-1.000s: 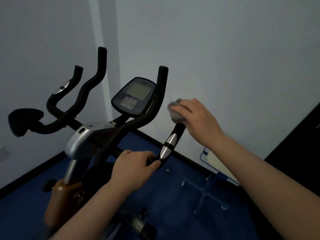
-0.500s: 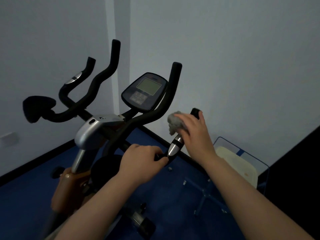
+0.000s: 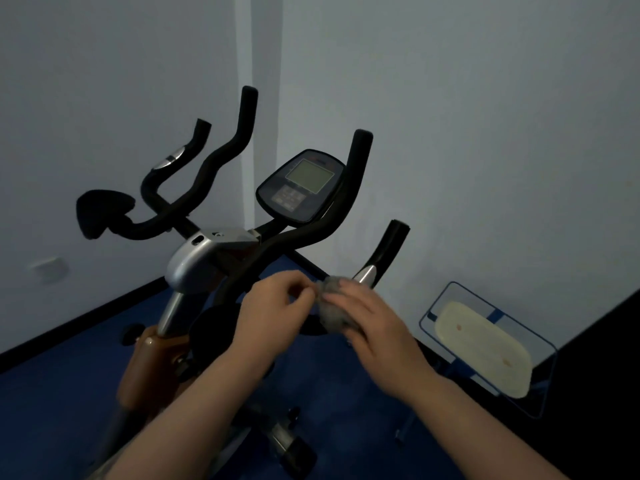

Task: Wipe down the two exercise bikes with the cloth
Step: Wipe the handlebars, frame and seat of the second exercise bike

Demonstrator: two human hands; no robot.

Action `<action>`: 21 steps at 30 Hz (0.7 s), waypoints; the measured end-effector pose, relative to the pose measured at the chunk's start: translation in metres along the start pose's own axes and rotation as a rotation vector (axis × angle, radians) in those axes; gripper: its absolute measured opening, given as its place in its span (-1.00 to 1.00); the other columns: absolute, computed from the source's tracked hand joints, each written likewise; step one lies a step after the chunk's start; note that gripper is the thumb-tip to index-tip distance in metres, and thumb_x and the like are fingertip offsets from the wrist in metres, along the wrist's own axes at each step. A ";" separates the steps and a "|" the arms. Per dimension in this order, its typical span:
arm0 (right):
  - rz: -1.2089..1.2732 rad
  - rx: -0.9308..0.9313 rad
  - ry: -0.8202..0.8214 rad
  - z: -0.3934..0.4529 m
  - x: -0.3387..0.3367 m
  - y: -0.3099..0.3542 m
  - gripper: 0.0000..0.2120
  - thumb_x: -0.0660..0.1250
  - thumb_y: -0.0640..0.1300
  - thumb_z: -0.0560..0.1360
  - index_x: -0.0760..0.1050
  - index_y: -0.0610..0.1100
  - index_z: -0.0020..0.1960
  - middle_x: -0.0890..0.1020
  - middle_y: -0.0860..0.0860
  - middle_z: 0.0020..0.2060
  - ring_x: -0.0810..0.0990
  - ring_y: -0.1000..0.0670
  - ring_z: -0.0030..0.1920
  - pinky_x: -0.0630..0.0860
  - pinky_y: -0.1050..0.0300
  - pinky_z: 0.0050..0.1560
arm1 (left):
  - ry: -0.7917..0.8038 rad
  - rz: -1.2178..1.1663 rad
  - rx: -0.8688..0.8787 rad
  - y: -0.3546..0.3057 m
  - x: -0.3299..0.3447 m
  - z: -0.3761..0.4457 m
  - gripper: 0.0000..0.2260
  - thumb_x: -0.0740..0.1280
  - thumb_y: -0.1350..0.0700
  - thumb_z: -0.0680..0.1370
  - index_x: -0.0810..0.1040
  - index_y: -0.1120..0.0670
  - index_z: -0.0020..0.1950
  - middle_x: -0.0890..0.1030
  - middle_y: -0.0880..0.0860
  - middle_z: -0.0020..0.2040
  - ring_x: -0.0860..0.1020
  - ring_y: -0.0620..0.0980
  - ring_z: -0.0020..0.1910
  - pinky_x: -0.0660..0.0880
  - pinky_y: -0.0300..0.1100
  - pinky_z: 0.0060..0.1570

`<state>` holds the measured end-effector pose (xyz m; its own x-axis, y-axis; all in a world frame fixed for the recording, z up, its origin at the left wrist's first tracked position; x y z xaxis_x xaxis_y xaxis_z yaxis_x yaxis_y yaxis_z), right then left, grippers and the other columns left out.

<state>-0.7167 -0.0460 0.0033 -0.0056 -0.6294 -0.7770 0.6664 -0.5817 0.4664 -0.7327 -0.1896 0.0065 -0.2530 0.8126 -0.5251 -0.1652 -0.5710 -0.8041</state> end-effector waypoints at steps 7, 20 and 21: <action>0.733 0.421 -0.088 -0.014 -0.017 -0.006 -0.80 0.32 0.00 0.50 0.42 -0.06 0.06 0.69 0.04 -0.09 0.66 0.07 -0.05 0.58 0.19 -0.10 | -0.032 -0.381 -0.030 -0.005 -0.016 -0.028 -0.88 0.31 0.20 0.59 0.63 0.08 0.06 0.65 -0.01 -0.07 0.61 -0.12 -0.07 0.52 -0.30 -0.10; 0.749 0.538 -0.219 -0.068 -0.023 0.026 -0.86 0.33 -0.14 0.54 0.66 -0.05 -0.11 0.70 0.02 -0.20 0.66 0.11 -0.14 0.56 0.27 -0.17 | 0.301 -0.271 0.045 -0.028 -0.003 -0.108 -0.72 0.51 -0.05 0.37 0.61 -0.04 0.03 0.65 -0.09 -0.07 0.61 -0.15 -0.06 0.54 -0.27 -0.02; 0.748 0.541 -0.202 -0.072 -0.021 0.033 -0.85 0.34 -0.14 0.54 0.67 -0.06 -0.13 0.71 0.02 -0.22 0.67 0.10 -0.16 0.57 0.25 -0.17 | 0.324 -0.273 0.038 -0.025 -0.005 -0.117 -0.79 0.49 -0.01 0.40 0.62 -0.03 0.01 0.66 -0.06 -0.09 0.61 -0.14 -0.08 0.55 -0.26 -0.04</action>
<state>-0.6409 -0.0147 0.0044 0.1204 -0.9838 -0.1330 0.1133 -0.1194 0.9864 -0.6162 -0.1656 -0.0035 0.1167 0.9257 -0.3599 -0.2210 -0.3291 -0.9181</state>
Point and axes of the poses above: each hand's wrist, its own z-axis towards the middle knuckle, its own x-axis out of the palm, y = z × x, the point moved 10 cm from there along z, towards the middle knuckle
